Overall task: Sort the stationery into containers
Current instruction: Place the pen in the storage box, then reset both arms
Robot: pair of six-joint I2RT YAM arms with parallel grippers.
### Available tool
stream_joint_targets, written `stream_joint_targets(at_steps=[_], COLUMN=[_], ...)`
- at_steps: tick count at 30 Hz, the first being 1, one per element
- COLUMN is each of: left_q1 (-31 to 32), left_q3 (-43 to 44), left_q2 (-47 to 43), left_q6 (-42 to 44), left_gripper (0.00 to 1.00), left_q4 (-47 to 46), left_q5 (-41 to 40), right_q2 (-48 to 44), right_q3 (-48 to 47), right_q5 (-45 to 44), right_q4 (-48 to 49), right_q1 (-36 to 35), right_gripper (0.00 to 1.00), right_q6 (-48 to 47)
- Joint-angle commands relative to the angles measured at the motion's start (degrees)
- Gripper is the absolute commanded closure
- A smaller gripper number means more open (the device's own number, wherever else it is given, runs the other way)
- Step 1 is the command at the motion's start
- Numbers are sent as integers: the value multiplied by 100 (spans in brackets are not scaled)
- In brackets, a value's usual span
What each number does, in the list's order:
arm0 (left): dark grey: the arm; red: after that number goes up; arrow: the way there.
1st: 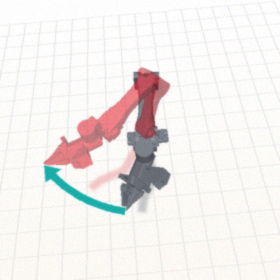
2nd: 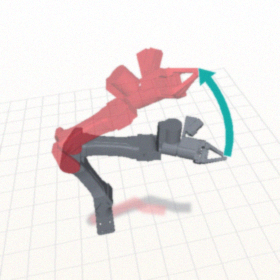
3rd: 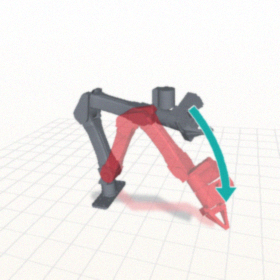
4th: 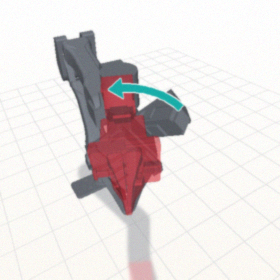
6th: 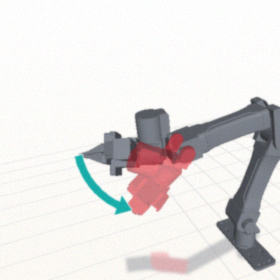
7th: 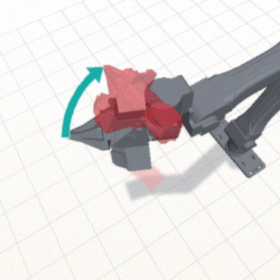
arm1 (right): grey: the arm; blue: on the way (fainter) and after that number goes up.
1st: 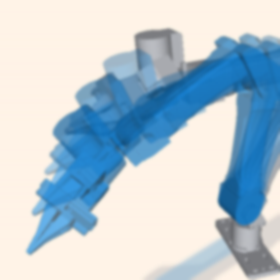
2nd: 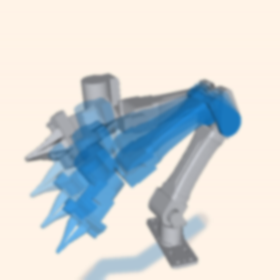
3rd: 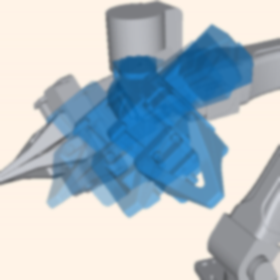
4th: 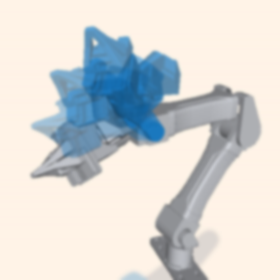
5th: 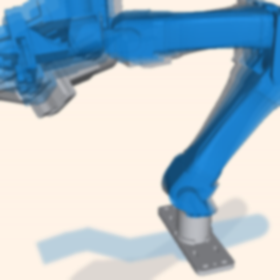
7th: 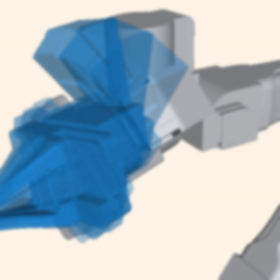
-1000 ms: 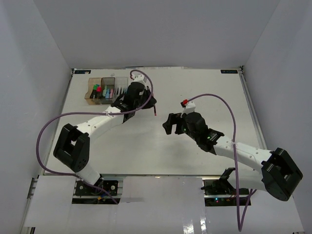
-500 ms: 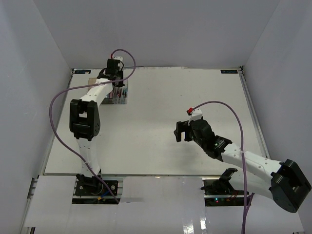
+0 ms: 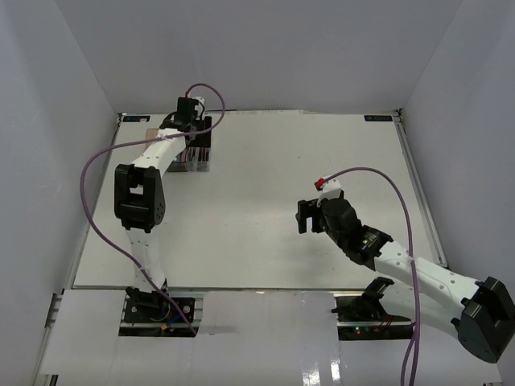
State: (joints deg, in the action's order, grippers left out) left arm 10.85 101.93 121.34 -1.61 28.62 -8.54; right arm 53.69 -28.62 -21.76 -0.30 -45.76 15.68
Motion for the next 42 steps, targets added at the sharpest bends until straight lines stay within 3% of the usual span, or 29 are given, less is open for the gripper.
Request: stream_joint_targets(at_steps=[1,5,8,11,14,18,24,33,42], left_q1=[-4,-4,-4,-13,-13,-13,-4,5,5], left_q3=[-234,-1094,-2087,-3194,-4159,-5015,-5797,-6702,-6739], left_q2=[-1268,-2996,-4062,-5974,-7085,-8859,-9646,-10121,-10113], left_q6=[-225,-630,-823,-1069,-1149,-1394,-1693,-1966,-1940], left_gripper=[23,11,9,6,2,2,2,2,2], left_q4=[64,56,3,-67,-24,143,513,57,-6], left_q5=[238,344,317,195,72,-139,-52,220,63], right_q2=[-253,-693,-1105,-1561,-2001,-2503,-3154,-3840,-3832], right_q3=[-416,-758,-978,-1128,-1190,-1146,-1084,-794,-750], right_q5=[-556,-1049,-1374,-1585,-1683,-1779,-1762,-1910,-1999], right_q4=[-365,-848,-1261,-1586,-1789,-2027,-2536,-2625,-2607], right_q1=[14,23,23,23,32,23,23,23,23], right_gripper=[10,10,10,10,10,10,10,10,10], right_q6=[-355,-548,-601,-654,-785,-856,-821,-725,-707])
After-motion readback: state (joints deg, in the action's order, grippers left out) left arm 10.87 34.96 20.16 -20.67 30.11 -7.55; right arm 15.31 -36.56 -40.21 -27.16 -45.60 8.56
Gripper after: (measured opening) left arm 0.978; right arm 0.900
